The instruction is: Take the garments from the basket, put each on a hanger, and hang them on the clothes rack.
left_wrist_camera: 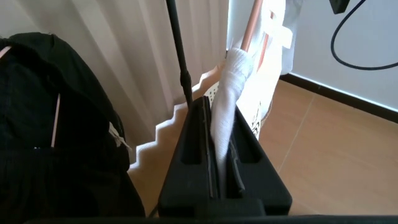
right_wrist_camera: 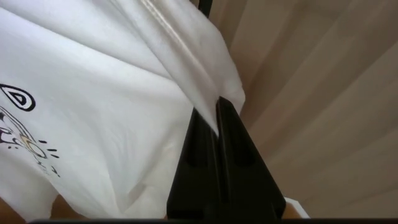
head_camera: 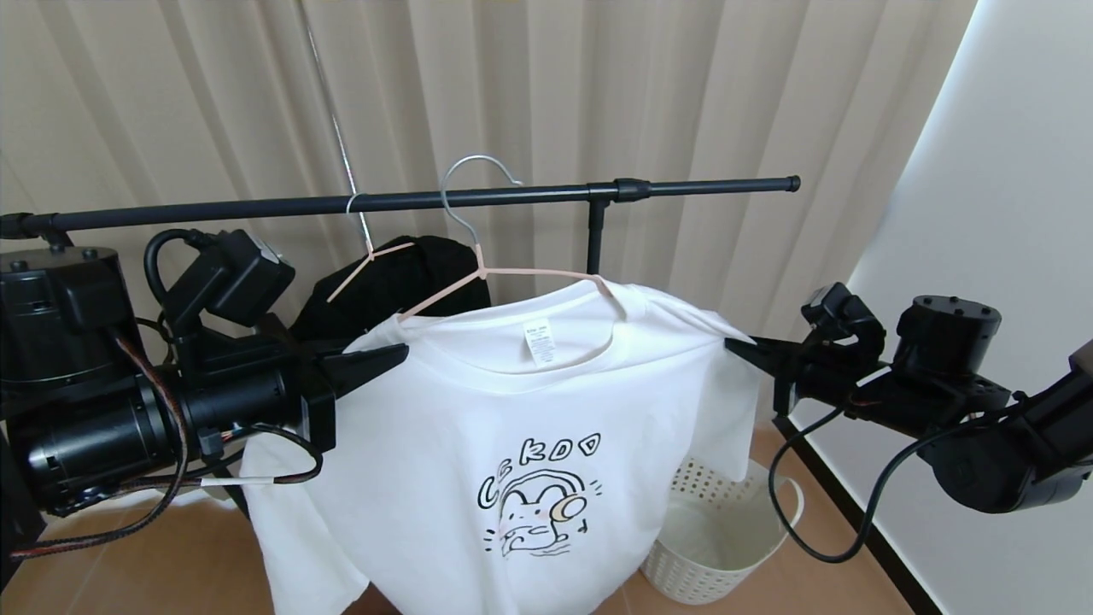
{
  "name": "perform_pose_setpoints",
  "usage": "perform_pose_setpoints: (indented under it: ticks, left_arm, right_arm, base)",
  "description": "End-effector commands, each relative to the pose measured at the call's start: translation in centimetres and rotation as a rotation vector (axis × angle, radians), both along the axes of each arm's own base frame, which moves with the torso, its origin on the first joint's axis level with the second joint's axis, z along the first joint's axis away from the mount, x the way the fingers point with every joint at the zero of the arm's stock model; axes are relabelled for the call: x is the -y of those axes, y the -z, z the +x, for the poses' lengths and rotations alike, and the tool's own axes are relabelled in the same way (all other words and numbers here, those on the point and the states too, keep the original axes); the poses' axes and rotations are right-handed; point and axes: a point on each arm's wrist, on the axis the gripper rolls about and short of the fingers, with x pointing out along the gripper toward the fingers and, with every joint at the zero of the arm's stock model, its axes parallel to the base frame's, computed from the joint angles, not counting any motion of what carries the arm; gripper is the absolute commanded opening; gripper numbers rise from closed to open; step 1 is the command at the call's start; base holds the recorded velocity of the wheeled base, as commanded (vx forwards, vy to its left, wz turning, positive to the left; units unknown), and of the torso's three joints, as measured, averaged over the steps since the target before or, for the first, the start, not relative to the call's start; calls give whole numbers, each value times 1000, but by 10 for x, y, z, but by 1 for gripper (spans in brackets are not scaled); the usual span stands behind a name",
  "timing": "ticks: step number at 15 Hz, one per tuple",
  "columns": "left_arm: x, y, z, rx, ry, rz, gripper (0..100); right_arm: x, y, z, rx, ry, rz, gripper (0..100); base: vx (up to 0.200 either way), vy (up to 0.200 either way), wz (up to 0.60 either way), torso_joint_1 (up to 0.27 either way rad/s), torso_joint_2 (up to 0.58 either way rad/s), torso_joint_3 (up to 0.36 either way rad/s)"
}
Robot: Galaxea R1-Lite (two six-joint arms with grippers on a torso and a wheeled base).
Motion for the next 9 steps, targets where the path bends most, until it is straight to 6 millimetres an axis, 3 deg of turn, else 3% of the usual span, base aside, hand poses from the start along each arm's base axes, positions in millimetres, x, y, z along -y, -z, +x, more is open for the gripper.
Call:
perform_pose_setpoints:
  ticks: [1,9]
  left_arm:
    - [-2,0,1,1,-9,0,0]
    - [-13,-3,3,8,-1,-15,0]
  right_arm:
    - [2,0,1,-2,9,7,0]
    - [5,-3,3,3,20,16,0]
  base:
    - [0,0,0,0,0,0]
    - [0,0,0,0,0,0]
